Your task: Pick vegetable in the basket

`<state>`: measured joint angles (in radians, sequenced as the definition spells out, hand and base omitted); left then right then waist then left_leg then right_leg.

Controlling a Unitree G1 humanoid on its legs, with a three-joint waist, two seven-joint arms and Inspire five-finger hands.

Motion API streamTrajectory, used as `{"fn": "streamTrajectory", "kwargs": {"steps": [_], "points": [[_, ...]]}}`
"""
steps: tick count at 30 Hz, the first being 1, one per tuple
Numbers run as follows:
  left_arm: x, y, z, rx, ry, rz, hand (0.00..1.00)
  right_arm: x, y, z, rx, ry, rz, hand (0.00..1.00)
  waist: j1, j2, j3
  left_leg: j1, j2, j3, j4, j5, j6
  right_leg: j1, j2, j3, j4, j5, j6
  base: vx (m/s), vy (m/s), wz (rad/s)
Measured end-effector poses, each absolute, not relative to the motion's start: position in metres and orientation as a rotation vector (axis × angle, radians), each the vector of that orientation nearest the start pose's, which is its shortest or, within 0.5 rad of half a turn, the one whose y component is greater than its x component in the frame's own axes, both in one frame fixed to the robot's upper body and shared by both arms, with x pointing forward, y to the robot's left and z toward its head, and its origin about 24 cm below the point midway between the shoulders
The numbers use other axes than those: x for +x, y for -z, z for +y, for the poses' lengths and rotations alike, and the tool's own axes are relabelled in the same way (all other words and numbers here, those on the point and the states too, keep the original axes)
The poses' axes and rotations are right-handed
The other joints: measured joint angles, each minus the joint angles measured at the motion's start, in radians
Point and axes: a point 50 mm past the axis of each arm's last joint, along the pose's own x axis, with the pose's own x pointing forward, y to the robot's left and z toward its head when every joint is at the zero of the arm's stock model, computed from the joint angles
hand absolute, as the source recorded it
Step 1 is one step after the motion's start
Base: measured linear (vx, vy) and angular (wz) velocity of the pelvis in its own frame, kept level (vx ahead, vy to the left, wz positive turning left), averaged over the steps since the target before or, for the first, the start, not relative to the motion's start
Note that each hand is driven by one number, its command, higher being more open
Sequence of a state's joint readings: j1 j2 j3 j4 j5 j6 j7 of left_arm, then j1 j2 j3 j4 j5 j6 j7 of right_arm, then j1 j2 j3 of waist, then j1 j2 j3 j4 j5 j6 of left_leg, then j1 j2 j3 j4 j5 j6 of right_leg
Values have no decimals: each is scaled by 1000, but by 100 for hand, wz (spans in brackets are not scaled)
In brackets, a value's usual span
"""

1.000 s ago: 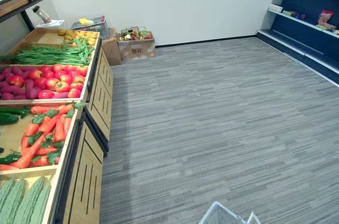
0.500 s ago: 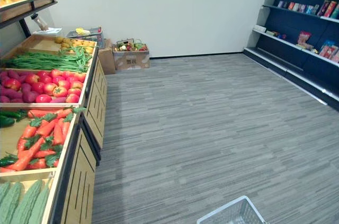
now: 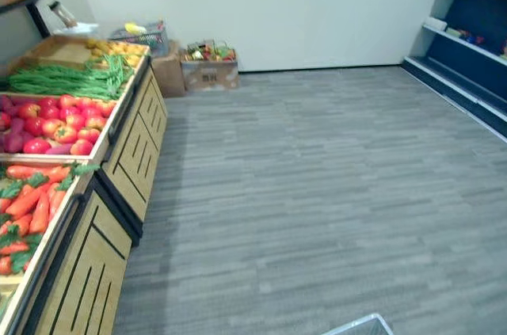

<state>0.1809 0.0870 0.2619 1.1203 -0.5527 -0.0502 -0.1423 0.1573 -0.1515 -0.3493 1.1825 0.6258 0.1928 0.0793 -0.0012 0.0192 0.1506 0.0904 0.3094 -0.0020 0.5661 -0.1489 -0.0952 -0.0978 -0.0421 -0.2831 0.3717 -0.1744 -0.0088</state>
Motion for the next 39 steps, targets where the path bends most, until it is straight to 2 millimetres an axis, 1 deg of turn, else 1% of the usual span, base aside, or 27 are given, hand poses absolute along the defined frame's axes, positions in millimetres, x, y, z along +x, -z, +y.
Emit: {"fn": "streamTrajectory", "kwargs": {"steps": [1, 3, 5, 7, 9, 10, 12, 13, 14, 16, 19, 21, 23, 24, 25, 26, 27, 28, 29, 31, 33, 34, 35, 36, 37, 38, 39], "points": [[46, 167, 212, -610, -575, 1023, 100, 19, 171, -229, 707, 707, 1272, 0, 3, 10, 1, -81, 27, 5, 181, 19, 1, 58, 24, -18, -51, -2, -6, 359, -217, 35], [53, 165, 212, -631, -582, 971, 100, 17, 171, -231, 680, 689, 1300, 0, 11, 5, 5, -171, 31, 56, 351, -41, 6, 144, 39, -34, -117, 2, -19, 328, -160, 25], [58, 164, 211, -642, -572, 939, 100, 17, 171, -232, 679, 690, 1299, 0, 20, -11, 13, -222, -4, 152, 299, -106, 1, 229, 34, -46, -187, 5, -18, 318, -83, 11], [60, 163, 212, -656, -567, 920, 100, 22, 170, -232, 682, 684, 1282, 0, 25, -25, 13, -241, -57, 221, 91, -110, -2, 272, 20, -54, -235, 7, -14, 277, 4, 7], [64, 162, 213, -666, -561, 906, 100, 30, 170, -230, 701, 669, 1251, 0, 28, -41, 25, -255, -144, 240, -213, -44, 3, 308, -8, -68, -267, 6, 0, 267, 75, 14], [64, 162, 216, -662, -565, 903, 100, 30, 170, -231, 703, 679, 1236, 0, 43, -53, 33, -244, -192, 238, -338, 73, 15, 328, -35, -66, -275, -1, 13, 343, 138, 5], [63, 162, 214, -659, -558, 911, 100, 28, 169, -233, 706, 684, 1220, 0, 52, -47, 31, -227, -219, 239, -458, 222, 20, 345, -44, -67, -297, -3, 18, 395, 163, 20], [65, 162, 214, -656, -547, 909, 100, 31, 170, -232, 706, 679, 1210, 0, 52, -48, 37, -230, -234, 237, -458, 234, 64, 357, -46, -68, -313, 1, 25, 302, 108, 39], [67, 161, 218, -630, -532, 907, 100, 39, 170, -226, 721, 652, 1188, 0, 51, -64, 53, -232, -246, 235, -437, 226, 92, 369, -61, -64, -327, 32, 72, 235, 87, 36], [64, 161, 221, -592, -517, 928, 100, 48, 171, -217, 744, 628, 1166, 0, 50, -70, 58, -226, -248, 246, -404, 212, 111, 390, -66, -52, -313, 72, 103, 290, 160, 33], [53, 163, 222, -587, -530, 953, 100, 56, 171, -205, 781, 587, 1140, 0, 64, -80, 36, -138, -268, 294, -452, 205, 119, 397, -99, -4, -232, 106, 120, 257, 177, -1], [48, 165, 218, -594, -533, 973, 100, 55, 171, -208, 777, 595, 1138, 0, 63, -66, 18, -101, -281, 304, -484, 167, 127, 380, -116, 12, -163, 102, 125, 166, 149, -16], [44, 166, 215, -593, -531, 990, 100, 55, 169, -221, 757, 631, 1110, 0, 61, -54, -1, -77, -313, 312, -495, 106, 139, 292, -181, 29, 68, 68, 165, 156, 199, -10], [43, 166, 215, -589, -530, 995, 100, 56, 167, -227, 753, 643, 1090, 0, 58, -55, -8, -71, -330, 312, -495, 95, 142, 255, -207, 33, 154, 66, 165, 144, 187, 16], [39, 166, 216, -580, -526, 1005, 100, 58, 165, -235, 749, 656, 1067, 0, 49, -70, -23, -58, -367, 297, -494, 78, 157, 192, -266, 39, 314, 84, 142, 164, 156, 47], [40, 165, 220, -562, -517, 1006, 100, 53, 165, -236, 748, 667, 1074, 0, 44, -86, -33, -33, -397, 269, -495, 62, 172, 147, -310, 44, 428, 145, 111, 259, 153, 61], [41, 165, 220, -559, -513, 1002, 100, 50, 165, -236, 751, 675, 1078, 0, 42, -81, -32, -23, -405, 253, -495, 54, 178, 133, -319, 50, 476, 177, 109, 250, 87, 65], [45, 164, 221, -550, -509, 983, 100, 50, 165, -236, 758, 682, 1073, 0, 43, -83, -31, 5, -410, 228, -491, 40, 195, 102, -325, 58, 565, 122, 111, 271, 46, 58], [45, 163, 222, -540, -516, 976, 100, 51, 166, -234, 774, 680, 1064, 0, 42, -84, -30, 31, -404, 200, -490, 25, 197, 66, -309, 48, 611, 26, 108, 212, 16, 56], [47, 164, 221, -537, -516, 979, 100, 53, 166, -232, 782, 668, 1052, 0, 38, -78, -30, 57, -380, 164, -488, 7, 191, 19, -259, 27, 572, -69, 105, 266, -35, 61], [50, 164, 216, -552, -503, 978, 100, 52, 166, -231, 786, 667, 1056, 0, 20, -51, -28, 79, -311, 88, -479, -22, 168, -61, -130, 62, 311, -115, 96, 307, -112, 95], [52, 164, 214, -555, -498, 975, 100, 49, 167, -230, 790, 666, 1066, 0, 13, -45, -27, 74, -292, 61, -473, -32, 158, -79, -87, 115, 215, -103, 108, 263, -168, 131], [59, 164, 213, -562, -486, 961, 100, 41, 169, -226, 799, 672, 1090, 0, -2, -43, -27, 68, -267, -10, -467, -49, 138, -96, -12, 267, -3, -42, 137, 273, -239, 151], [65, 163, 214, -560, -471, 946, 100, 32, 170, -222, 807, 676, 1117, 0, -10, -54, -23, 67, -266, -66, -457, -67, 125, -92, 3, 379, -144, 11, 179, 353, -347, 204], [68, 162, 216, -562, -472, 935, 100, 15, 172, -215, 819, 699, 1159, 0, -10, -84, -22, 65, -279, -136, -417, -105, 103, -87, -5, 473, -210, 62, 226, 338, -346, 194], [70, 161, 219, -576, -485, 921, 100, 2, 174, -209, 837, 724, 1190, 0, -11, -99, -26, 68, -281, -182, -368, -140, 78, -74, -5, 463, -159, 156, 163, 460, -459, 191], [70, 162, 213, -605, -489, 918, 100, -6, 174, -211, 826, 752, 1214, 0, -9, -72, -26, 73, -237, -174, -332, -165, 48, -64, 12, 392, -85, 140, 107, 403, -375, 138]]}}
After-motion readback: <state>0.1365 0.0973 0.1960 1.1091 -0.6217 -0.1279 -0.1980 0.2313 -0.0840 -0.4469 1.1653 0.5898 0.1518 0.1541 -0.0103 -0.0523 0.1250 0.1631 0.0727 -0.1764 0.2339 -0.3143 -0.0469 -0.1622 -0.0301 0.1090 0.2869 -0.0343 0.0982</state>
